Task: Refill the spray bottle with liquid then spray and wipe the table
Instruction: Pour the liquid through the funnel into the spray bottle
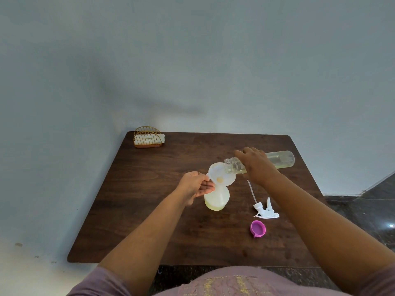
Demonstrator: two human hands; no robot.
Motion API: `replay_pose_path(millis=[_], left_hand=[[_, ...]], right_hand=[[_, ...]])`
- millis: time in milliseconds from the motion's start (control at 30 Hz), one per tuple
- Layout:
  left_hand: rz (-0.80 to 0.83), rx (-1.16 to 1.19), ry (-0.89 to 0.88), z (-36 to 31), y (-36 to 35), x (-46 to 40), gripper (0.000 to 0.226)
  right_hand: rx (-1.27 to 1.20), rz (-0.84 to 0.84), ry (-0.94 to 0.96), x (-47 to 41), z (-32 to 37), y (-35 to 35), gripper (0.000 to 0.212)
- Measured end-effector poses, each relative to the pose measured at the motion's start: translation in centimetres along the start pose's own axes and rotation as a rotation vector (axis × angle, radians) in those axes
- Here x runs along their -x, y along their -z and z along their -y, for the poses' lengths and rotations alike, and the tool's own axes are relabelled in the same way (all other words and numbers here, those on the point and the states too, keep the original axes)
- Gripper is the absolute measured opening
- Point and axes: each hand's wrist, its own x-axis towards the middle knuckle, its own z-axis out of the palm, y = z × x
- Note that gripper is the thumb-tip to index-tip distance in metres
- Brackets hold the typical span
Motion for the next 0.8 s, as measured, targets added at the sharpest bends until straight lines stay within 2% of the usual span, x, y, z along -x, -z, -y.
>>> replay_pose_path(millis=[800], left_hand=[[-0.017,-0.012,-0.005,-0.05,-0.12,-0.41,0.013]], right_hand=[[0.035,-0.027,0.022,-0.56,-0.53,-0.65,0.055]])
